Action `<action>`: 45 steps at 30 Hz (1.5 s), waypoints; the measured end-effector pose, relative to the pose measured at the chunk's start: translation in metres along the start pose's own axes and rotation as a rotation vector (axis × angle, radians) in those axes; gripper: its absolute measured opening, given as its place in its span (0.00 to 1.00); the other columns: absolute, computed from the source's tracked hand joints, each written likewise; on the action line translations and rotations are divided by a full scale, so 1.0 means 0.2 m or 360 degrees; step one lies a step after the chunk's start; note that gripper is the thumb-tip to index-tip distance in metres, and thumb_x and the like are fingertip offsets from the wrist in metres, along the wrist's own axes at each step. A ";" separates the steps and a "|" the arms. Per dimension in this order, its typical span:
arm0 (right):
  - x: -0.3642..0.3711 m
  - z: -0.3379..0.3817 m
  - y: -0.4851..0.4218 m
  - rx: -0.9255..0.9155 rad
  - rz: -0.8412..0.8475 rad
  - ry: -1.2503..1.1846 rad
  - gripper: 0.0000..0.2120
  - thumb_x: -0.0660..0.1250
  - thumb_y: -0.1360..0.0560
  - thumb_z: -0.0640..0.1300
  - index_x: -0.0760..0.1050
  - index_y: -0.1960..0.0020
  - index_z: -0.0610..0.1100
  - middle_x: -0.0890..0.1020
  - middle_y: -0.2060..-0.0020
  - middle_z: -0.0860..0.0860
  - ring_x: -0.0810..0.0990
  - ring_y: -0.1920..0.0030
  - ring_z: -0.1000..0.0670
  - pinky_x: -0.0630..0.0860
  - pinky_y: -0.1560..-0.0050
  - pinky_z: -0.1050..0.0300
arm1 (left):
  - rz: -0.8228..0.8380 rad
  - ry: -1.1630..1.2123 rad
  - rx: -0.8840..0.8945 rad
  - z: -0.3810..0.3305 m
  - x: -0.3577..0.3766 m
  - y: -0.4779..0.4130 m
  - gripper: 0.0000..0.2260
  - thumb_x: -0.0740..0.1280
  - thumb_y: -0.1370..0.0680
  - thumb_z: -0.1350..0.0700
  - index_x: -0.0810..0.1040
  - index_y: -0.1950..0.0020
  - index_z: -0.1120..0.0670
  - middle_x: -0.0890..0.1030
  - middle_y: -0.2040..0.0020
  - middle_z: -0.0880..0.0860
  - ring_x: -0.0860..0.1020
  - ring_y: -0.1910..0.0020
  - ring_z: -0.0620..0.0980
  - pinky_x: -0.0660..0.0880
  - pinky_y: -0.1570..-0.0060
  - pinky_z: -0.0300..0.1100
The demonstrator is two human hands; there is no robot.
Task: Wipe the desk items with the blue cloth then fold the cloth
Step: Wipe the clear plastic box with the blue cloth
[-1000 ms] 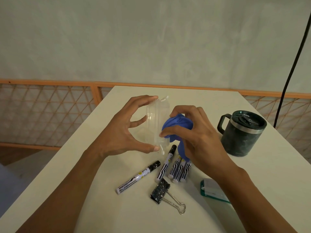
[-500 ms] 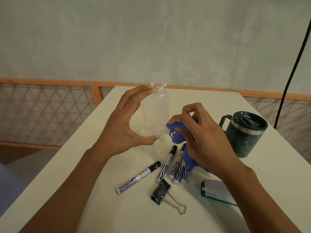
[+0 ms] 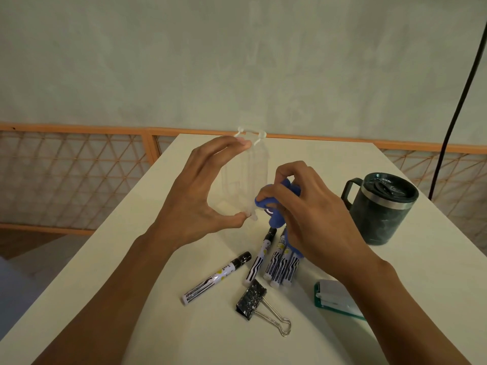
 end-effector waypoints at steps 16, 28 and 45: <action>0.00 -0.07 -0.01 0.0048 -0.0031 0.0121 0.20 0.70 0.27 0.31 0.84 0.40 0.49 0.74 0.42 0.47 0.75 0.49 0.50 0.68 0.61 0.58 | -0.0067 -0.0070 0.0069 0.00 -0.01 -0.01 0.48 0.88 0.35 0.56 0.69 0.20 0.56 0.68 0.21 0.51 0.68 0.20 0.56 0.71 0.25 0.58; 0.00 0.03 -0.02 0.0011 -0.0118 -0.0057 0.20 0.59 0.24 0.44 0.82 0.37 0.46 0.76 0.47 0.55 0.69 0.51 0.61 0.71 0.55 0.65 | -0.0181 -0.0130 0.0177 -0.03 -0.05 -0.02 0.44 0.87 0.34 0.59 0.70 0.22 0.58 0.67 0.22 0.51 0.67 0.19 0.58 0.72 0.27 0.61; -0.01 0.00 -0.02 0.0140 -0.0157 -0.0163 0.22 0.54 0.24 0.45 0.84 0.40 0.50 0.73 0.43 0.49 0.74 0.49 0.56 0.77 0.60 0.55 | -0.0292 -0.0299 0.0373 -0.06 -0.01 -0.01 0.38 0.84 0.30 0.57 0.69 0.24 0.56 0.69 0.24 0.55 0.69 0.21 0.63 0.68 0.22 0.57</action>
Point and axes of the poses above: each hand's wrist, its own y-axis away from the middle knuckle, its own x-axis out of the palm, z = x × y, the point moved 7 cm from there along -y, towards the middle knuckle
